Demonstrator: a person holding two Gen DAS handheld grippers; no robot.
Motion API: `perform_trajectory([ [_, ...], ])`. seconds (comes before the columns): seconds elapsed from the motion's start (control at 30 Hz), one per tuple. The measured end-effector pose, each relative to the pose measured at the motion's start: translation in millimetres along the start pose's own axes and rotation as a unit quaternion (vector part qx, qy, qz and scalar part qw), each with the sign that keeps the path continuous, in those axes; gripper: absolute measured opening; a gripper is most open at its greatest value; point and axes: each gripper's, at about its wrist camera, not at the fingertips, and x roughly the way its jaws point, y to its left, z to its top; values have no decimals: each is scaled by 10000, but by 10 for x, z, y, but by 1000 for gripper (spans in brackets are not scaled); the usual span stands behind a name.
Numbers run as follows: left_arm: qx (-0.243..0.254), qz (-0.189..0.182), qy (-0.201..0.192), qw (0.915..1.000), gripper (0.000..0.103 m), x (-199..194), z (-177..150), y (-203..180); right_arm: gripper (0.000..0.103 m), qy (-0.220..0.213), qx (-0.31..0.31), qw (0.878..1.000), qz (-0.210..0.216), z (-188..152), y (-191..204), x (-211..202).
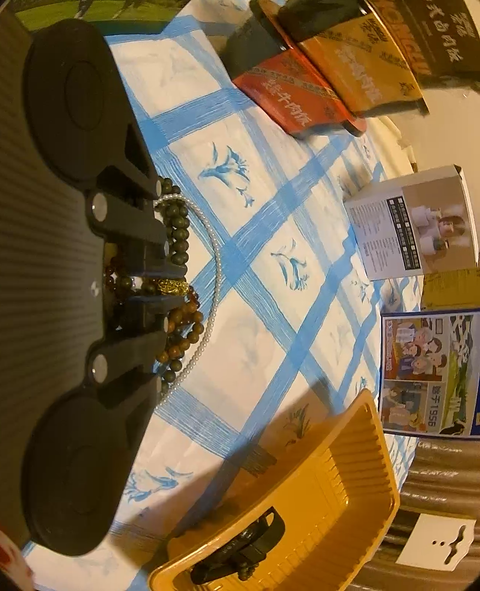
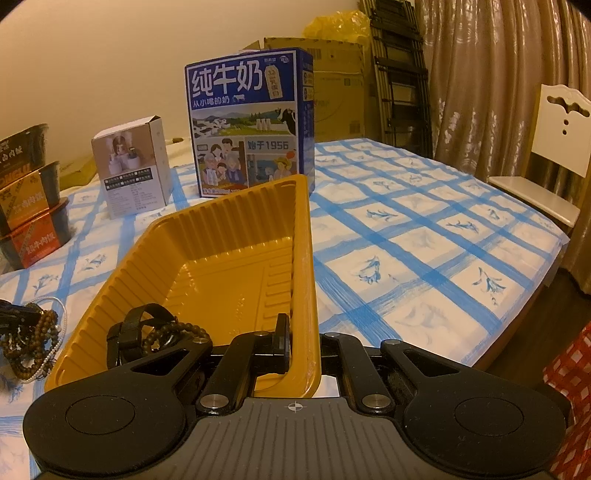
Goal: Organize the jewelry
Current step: 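Lower the left tool and grasp a gold-bead strand from the necklaces, then carry the gold-bead strand into the orange tray and open the left tool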
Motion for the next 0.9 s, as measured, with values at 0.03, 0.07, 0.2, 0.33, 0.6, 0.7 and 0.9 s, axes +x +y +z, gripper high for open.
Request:
perform_trajectory([
  [0.03,36,-4,-18,10000,4,-7,0,-7,6,4,2,10000,-2,-5,-4,1],
  [0.07,55,-13,-47,10000,3,-24,-1,-9,6,9,4,10000,-2,-4,-1,10],
  [0.2,12,-43,-143,9999,3,-132,7,9,6,7,4,10000,0,1,9,11],
  [0.33,-66,-17,-334,9994,3,-375,18,64,6,10,6,10000,-2,13,18,25],
  [0.6,-280,-54,-715,9970,3,-897,77,161,6,-1,-4,10000,-1,19,27,21],
  [0.7,-373,-110,-843,9957,3,-1060,118,159,6,-6,-16,10000,3,47,59,20],
  [0.9,-413,-310,-1049,9931,3,-1277,216,51,6,-3,-95,10000,11,84,136,30],
])
